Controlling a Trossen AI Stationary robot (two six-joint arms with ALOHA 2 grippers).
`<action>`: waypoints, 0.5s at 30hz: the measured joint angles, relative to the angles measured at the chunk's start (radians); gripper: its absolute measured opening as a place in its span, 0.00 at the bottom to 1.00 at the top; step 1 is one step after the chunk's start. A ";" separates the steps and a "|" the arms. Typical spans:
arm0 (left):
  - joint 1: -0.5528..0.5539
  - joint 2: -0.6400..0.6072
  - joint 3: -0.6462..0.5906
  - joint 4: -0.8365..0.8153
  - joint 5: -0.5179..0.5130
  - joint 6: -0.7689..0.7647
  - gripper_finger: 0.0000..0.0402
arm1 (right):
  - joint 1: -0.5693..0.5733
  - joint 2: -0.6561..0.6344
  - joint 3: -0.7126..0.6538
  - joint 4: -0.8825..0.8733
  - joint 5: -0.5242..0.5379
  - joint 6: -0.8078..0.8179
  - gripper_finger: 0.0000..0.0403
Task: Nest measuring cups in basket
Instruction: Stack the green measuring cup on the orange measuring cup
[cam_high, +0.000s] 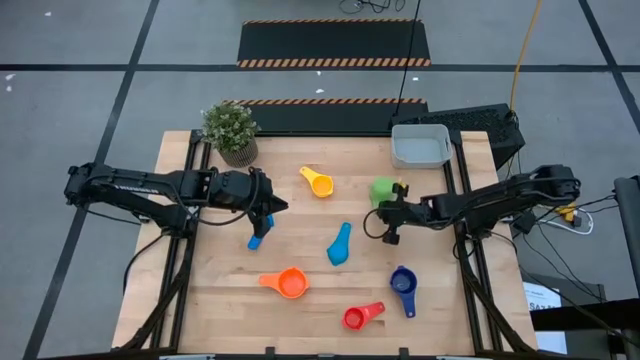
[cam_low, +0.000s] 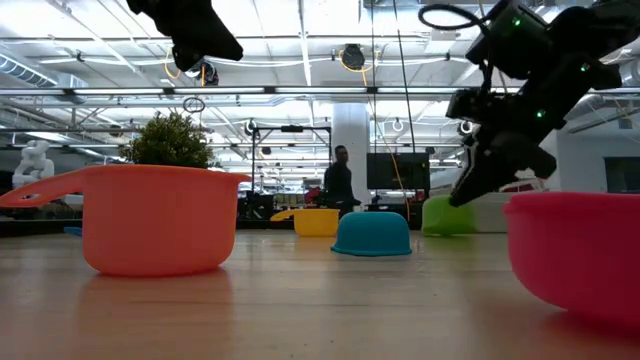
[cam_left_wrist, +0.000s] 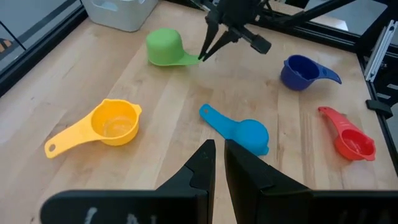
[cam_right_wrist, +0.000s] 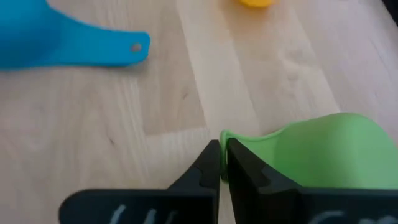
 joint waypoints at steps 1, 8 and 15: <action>0.000 0.000 0.000 0.000 0.000 0.000 0.09 | 0.000 -0.013 0.000 0.002 0.000 0.019 0.00; 0.000 0.000 0.000 0.000 -0.001 0.004 0.09 | 0.000 -0.129 0.000 0.004 -0.003 0.116 0.00; 0.000 0.000 0.000 0.045 -0.010 0.011 0.09 | -0.001 -0.236 0.000 0.004 -0.055 0.169 0.00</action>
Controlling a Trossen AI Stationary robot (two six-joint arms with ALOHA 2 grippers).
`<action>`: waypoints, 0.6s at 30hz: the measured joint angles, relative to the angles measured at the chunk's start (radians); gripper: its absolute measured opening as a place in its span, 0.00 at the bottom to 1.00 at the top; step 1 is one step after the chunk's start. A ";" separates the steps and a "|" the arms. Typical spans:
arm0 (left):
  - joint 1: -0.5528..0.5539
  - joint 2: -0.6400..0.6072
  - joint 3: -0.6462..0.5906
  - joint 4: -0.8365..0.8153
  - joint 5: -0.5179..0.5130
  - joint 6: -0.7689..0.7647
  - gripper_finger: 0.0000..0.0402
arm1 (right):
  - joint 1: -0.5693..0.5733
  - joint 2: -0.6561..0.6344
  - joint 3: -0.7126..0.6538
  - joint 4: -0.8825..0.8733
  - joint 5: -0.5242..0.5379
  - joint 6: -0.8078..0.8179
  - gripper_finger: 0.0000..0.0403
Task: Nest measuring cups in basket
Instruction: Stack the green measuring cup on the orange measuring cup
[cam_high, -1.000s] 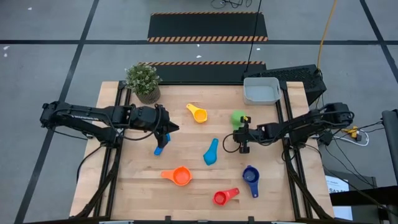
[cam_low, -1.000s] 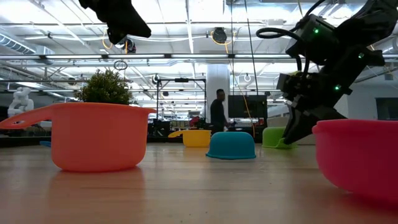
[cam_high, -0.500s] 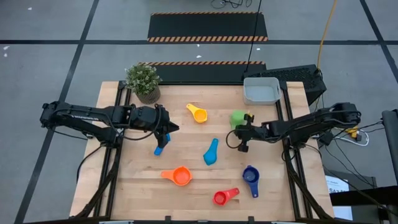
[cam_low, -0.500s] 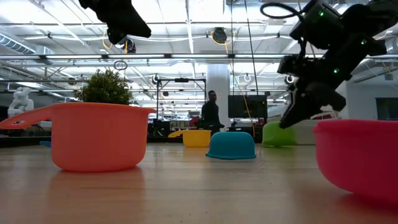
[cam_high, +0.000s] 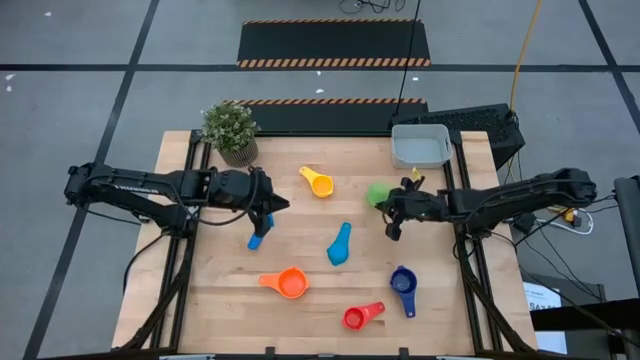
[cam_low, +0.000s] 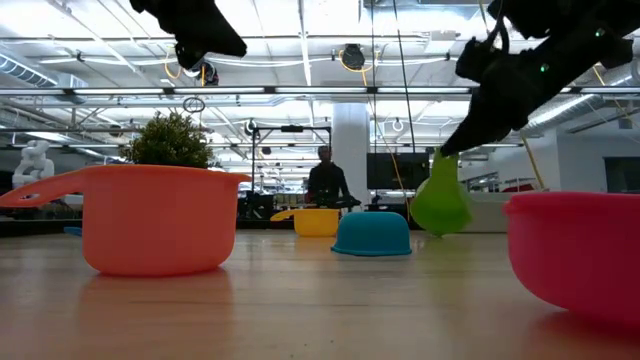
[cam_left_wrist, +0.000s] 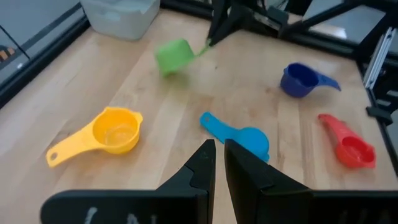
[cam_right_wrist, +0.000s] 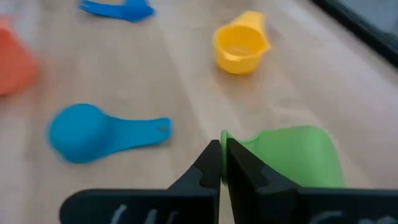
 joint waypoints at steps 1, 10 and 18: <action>0.000 0.000 0.000 0.016 0.000 0.000 0.09 | -0.001 -0.012 0.000 0.002 -0.028 0.005 0.00; 0.001 0.000 0.000 0.149 0.000 0.001 0.12 | 0.001 -0.082 0.000 0.008 -0.205 0.073 0.00; 0.001 0.026 0.036 0.189 0.019 -0.032 0.39 | -0.011 -0.103 0.057 0.013 -0.294 0.075 0.00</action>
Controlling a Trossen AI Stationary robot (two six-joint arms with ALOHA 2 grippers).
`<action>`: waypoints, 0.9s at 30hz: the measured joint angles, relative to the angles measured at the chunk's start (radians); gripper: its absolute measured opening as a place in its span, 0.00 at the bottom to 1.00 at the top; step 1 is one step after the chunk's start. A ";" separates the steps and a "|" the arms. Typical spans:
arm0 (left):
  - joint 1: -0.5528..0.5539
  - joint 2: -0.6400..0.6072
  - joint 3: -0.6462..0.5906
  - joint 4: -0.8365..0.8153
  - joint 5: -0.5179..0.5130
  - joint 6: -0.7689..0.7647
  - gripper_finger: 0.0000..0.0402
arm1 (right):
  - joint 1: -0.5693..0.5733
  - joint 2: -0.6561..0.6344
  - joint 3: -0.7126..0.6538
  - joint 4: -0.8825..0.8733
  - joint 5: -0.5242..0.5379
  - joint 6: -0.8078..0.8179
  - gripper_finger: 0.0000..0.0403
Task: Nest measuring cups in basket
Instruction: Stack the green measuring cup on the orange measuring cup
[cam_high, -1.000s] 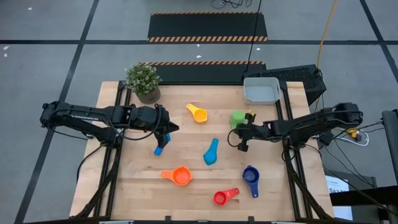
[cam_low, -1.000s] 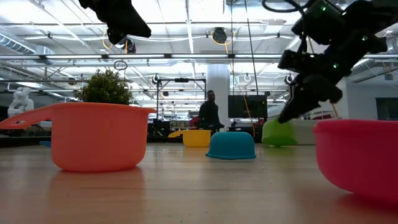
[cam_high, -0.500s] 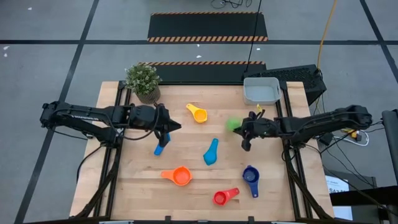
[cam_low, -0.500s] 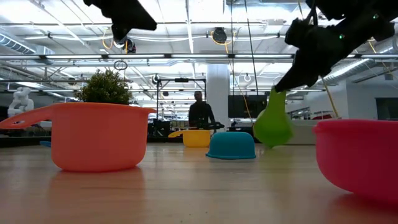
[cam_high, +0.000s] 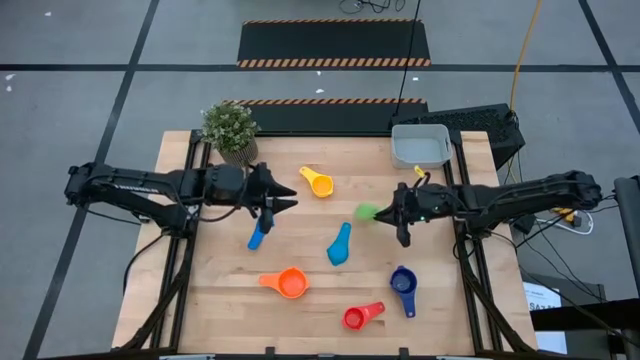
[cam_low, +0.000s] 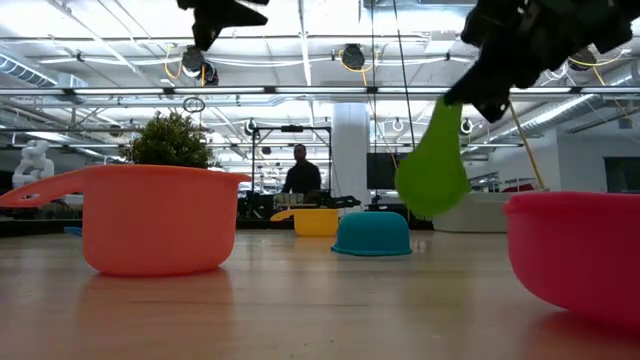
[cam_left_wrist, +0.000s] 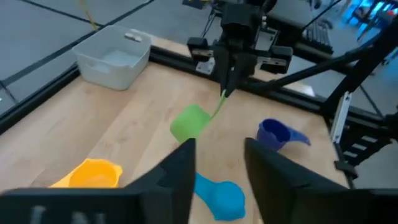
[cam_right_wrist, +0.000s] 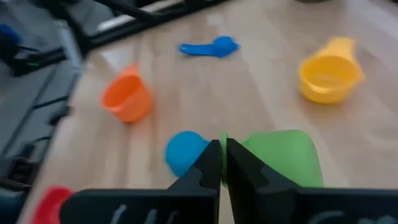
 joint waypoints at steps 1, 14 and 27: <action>0.000 0.014 0.017 0.001 0.011 0.002 0.42 | -0.006 0.001 0.012 -0.001 -0.026 0.000 0.00; 0.035 0.389 0.357 -0.013 0.169 0.032 0.57 | -0.082 0.088 0.199 -0.014 -0.178 0.020 0.00; 0.056 0.538 0.509 -0.018 0.220 0.052 0.57 | -0.114 0.085 0.274 -0.014 -0.278 0.029 0.00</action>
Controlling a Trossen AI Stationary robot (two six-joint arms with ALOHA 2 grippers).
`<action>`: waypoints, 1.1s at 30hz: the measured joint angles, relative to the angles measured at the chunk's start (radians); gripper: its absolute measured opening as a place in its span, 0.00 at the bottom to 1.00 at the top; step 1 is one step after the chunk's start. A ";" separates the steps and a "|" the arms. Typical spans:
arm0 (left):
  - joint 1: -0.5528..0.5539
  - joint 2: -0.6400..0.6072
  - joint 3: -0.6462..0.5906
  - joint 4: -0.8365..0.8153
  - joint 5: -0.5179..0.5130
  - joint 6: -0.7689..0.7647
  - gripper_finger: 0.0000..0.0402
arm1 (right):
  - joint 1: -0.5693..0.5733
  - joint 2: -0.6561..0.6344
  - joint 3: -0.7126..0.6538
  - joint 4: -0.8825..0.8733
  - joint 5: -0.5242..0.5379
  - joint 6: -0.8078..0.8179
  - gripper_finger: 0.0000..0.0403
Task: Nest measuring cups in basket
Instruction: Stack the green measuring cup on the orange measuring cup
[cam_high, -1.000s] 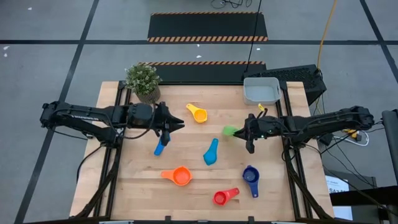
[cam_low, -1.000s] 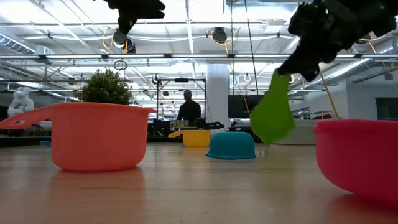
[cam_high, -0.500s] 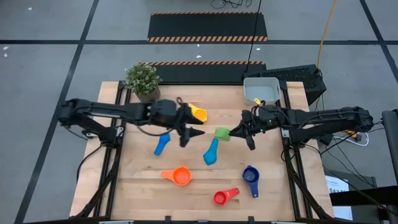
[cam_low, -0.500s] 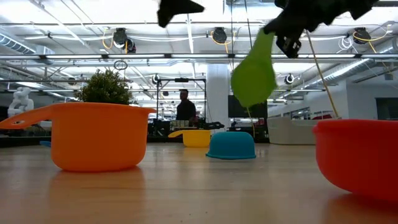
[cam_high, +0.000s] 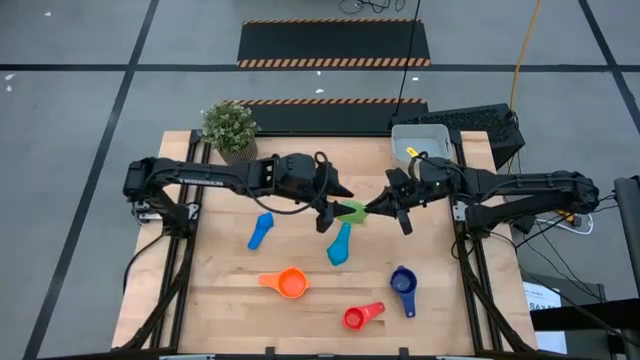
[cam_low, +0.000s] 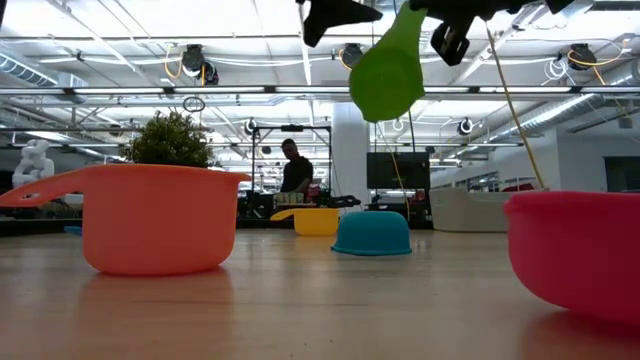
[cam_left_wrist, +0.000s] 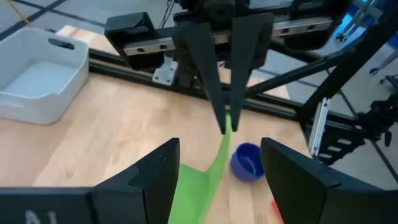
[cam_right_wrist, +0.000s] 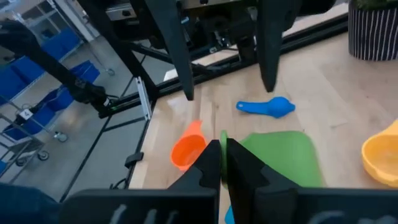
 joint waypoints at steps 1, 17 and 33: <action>0.000 0.001 0.001 0.004 0.000 -0.001 0.57 | -0.002 -0.004 0.000 0.002 0.000 0.000 0.00; -0.012 0.075 0.001 0.051 -0.050 -0.001 0.57 | -0.026 -0.014 0.000 0.008 0.004 -0.003 0.00; 0.005 0.109 0.000 0.133 -0.019 0.017 0.15 | -0.035 -0.014 0.000 0.008 0.060 -0.004 0.00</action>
